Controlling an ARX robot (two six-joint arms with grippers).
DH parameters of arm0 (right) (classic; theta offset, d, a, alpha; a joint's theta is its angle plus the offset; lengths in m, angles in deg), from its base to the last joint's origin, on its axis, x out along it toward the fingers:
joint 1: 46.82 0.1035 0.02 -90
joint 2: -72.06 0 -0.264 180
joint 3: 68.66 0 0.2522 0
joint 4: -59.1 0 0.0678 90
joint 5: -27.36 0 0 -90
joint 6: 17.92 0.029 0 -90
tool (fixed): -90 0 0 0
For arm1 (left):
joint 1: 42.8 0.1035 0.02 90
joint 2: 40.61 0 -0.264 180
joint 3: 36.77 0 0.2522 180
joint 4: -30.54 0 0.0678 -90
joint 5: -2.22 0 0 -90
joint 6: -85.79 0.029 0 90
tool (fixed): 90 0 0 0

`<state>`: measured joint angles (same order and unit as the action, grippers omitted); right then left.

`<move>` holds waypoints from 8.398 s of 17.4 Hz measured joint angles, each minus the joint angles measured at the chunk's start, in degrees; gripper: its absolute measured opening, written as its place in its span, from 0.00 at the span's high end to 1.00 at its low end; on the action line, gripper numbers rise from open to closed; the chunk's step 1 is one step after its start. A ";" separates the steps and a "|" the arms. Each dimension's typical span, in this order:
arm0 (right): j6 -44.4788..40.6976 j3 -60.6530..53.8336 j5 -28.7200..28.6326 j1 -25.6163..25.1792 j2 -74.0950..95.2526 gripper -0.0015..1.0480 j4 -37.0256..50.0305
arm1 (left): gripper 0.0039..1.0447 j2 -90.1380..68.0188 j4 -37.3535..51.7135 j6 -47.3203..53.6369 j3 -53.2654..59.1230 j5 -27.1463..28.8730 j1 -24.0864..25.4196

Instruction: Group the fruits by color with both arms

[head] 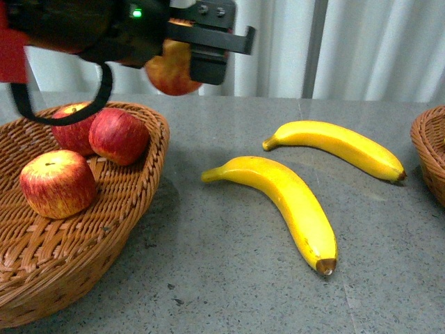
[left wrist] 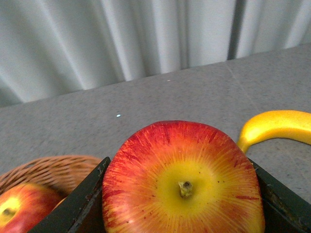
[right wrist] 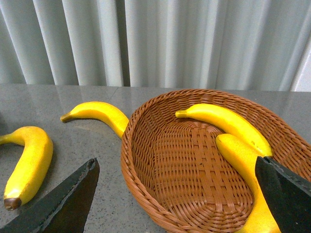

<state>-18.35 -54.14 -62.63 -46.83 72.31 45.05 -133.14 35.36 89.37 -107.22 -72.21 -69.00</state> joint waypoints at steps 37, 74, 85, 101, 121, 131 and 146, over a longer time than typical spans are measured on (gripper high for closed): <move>0.00 0.00 -0.02 0.00 0.00 0.06 0.02 | 0.58 46.71 9.97 -3.28 39.43 5.40 6.05; 0.00 0.00 0.00 0.00 0.00 0.06 0.07 | 0.79 91.95 -18.82 -3.54 55.87 -15.56 26.18; 0.00 0.00 0.00 0.00 0.00 0.06 0.07 | 0.05 91.95 -18.82 -3.52 55.87 -15.56 26.18; 12.50 16.68 -2.12 6.78 46.16 0.06 39.08 | 0.06 91.95 -18.82 -3.54 55.87 -15.56 26.18; -0.55 56.19 -1.95 24.50 101.07 0.06 6.60 | 0.06 91.95 -18.82 -3.54 55.87 -15.56 26.18; -3.13 54.23 -3.43 23.63 102.82 0.06 1.81 | 0.06 91.95 -18.82 -3.54 55.87 -15.56 26.18; 0.17 53.94 -18.29 0.24 83.36 0.66 7.45 | 0.06 91.95 -18.84 -3.54 55.87 -15.56 26.18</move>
<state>-18.17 -0.20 -80.93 -46.59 155.68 52.50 -41.19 16.52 85.83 -51.35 -87.77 -42.81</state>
